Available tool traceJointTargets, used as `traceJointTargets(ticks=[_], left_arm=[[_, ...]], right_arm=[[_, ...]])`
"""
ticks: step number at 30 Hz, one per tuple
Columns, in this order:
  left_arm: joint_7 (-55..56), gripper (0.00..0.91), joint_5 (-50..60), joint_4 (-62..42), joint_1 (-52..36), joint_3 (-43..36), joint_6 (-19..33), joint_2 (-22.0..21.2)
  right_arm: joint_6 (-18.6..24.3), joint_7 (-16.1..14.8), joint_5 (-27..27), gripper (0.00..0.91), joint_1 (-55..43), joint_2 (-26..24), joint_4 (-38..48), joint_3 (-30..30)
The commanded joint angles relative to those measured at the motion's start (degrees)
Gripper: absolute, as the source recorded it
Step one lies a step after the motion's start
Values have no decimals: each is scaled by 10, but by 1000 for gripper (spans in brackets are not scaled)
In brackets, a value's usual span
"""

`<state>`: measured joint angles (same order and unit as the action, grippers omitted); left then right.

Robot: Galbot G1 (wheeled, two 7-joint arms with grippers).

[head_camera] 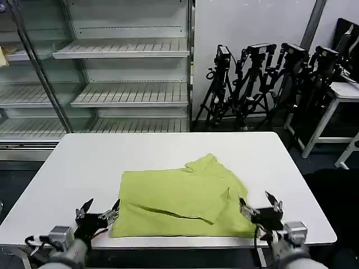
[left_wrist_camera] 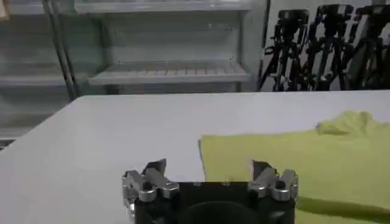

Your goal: Fold and organize the clothes.

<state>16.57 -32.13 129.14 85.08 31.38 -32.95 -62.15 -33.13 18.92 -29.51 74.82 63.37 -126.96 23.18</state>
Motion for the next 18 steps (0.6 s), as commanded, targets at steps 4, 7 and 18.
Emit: traceJointTargets(ticks=[4,7,18], left_arm=[[26,907,-48,-198,-266,-136,-2,25],[28,907,-42,-238,-296,-155,-2,13],[29,907,-27,-354,-358,-191,-2,-4]], right_arm=[[-1,33,-77,907,-317,21,260,-136],[-1,31,-76,907,-350,33,305,-159],[-1,28,-77,907,-433,87,453,-217]])
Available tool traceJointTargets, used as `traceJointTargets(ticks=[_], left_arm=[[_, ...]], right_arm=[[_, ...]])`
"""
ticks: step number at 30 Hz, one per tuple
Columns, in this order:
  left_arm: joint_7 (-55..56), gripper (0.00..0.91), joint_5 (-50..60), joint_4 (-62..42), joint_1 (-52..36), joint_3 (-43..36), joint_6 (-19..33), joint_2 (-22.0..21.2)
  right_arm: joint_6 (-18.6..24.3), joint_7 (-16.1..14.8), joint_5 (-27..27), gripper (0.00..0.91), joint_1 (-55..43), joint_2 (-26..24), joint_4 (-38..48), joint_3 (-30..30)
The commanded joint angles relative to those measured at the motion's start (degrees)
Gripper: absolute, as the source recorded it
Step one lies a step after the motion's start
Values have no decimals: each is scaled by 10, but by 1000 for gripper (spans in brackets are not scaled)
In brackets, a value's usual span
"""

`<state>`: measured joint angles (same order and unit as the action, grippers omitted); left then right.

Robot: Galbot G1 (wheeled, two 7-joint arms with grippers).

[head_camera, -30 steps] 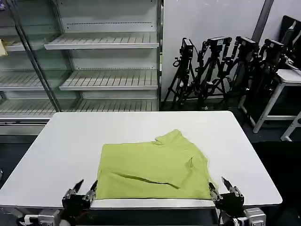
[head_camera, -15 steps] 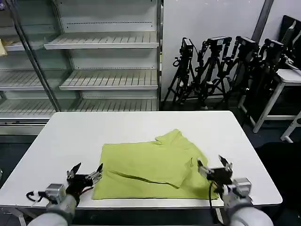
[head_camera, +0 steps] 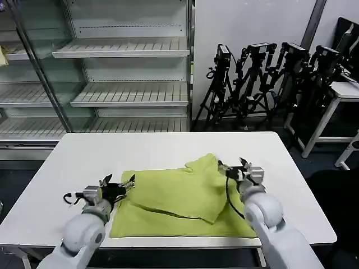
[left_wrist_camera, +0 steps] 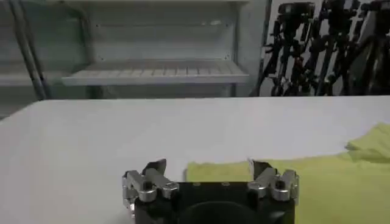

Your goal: Fold and organize the clothes.

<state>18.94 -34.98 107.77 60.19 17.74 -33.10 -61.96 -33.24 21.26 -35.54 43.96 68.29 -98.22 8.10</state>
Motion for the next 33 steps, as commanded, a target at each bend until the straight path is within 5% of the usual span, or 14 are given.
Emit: traceJointTargets(ticks=[1,10,12,13,14,15,33], left_arm=[[5,907,3,-145,-112,-56,-1,-6],[3,887,18,-161,-106,-59,-1,-17],[2,484,17,-157,-102,-59,-1,-16],[2,191,16,-155,-99,-58,0,-15],[0,191,13,-151,-96,-58,0,-14],[-1,60,12,-150,-94,-58,0,-14],[-19,30,-16,-114,-75,-52,1,-3]], right_arm=[[0,5,-16,907,-128,43,177,-69],[0,1,-34,907,-134,71,223,-74],[0,1,-38,907,-134,73,227,-76],[0,0,-39,766,-134,74,229,-76],[0,1,-45,272,-133,75,231,-75],[0,1,-48,0,-132,75,232,-75],[2,4,-51,0,-112,74,203,-64]])
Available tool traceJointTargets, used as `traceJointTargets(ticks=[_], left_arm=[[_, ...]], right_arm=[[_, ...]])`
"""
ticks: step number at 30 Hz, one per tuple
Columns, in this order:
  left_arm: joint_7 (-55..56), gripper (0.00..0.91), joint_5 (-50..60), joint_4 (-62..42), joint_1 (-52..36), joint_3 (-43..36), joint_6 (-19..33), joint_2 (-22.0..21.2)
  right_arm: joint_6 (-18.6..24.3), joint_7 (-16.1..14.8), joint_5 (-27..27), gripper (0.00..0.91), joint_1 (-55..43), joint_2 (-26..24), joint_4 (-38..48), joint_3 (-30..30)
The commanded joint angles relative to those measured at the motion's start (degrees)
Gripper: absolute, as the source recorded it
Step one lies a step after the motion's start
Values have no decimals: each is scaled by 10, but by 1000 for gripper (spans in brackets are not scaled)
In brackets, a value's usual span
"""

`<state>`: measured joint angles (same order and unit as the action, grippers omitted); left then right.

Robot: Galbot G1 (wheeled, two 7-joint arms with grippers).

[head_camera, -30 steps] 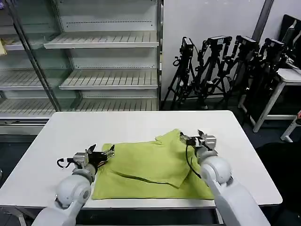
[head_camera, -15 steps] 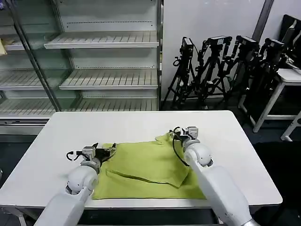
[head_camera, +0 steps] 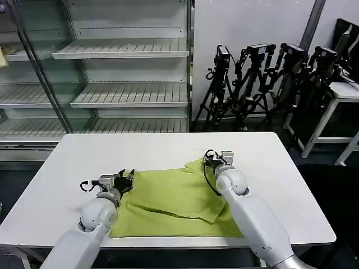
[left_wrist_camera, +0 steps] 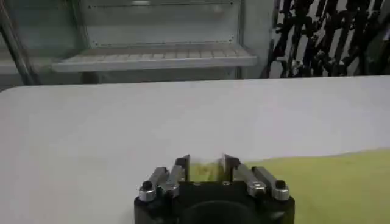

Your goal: Fold and organize the clothes.

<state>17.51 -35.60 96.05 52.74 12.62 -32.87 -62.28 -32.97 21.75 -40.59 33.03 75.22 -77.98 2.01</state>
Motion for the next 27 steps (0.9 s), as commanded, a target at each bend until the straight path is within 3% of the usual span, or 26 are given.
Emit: traceJointTargets(ticks=[1,9,22,27], left_arm=[[-5,30,-12,7,-1,1,-1,1],[-3,30,-21,47,-4,13,4,21],[-4,30,-27,100,16,24,14,40],[-5,30,-25,136,45,32,13,46]], right_arm=[[5,0,1,0,0,4,-6,-2],[44,-8,19,0,15,-12,-63,4],[52,-10,30,0,64,-46,-157,31],[51,-14,46,0,117,-74,-236,52]])
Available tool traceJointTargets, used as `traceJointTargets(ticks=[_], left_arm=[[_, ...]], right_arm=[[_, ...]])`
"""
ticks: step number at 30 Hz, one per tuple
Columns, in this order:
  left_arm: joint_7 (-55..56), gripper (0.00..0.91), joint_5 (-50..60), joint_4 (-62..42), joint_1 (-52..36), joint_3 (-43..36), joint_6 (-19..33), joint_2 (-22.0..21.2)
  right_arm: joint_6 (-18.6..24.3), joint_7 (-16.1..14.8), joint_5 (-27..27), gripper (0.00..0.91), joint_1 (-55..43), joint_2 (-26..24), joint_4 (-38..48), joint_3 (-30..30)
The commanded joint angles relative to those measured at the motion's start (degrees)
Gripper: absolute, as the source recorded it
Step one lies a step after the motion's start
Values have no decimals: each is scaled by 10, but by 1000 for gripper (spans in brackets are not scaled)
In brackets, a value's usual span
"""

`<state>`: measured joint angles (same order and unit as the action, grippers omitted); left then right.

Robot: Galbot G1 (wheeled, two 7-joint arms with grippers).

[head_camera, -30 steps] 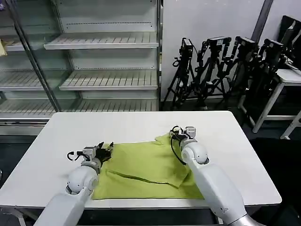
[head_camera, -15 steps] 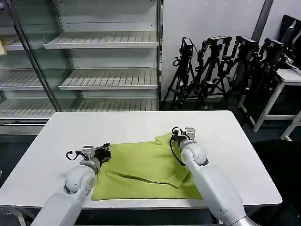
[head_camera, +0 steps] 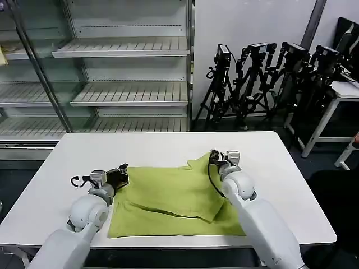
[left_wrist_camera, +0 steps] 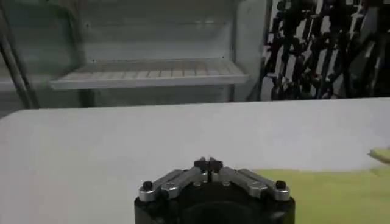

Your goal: Fold and organize the clothes.

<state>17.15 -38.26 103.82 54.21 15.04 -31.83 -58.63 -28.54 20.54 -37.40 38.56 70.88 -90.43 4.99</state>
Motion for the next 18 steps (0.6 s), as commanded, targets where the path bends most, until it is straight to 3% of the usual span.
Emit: traceJointTargets(ticks=[1,18], left_arm=[[-2,30,2,64,34,10,2,11],[-17,30,2,134,142,60,5,41]], right_arm=[[7,-3,15,0,63,-32,-119,24],[16,-22,58,0,276,-70,-278,106]])
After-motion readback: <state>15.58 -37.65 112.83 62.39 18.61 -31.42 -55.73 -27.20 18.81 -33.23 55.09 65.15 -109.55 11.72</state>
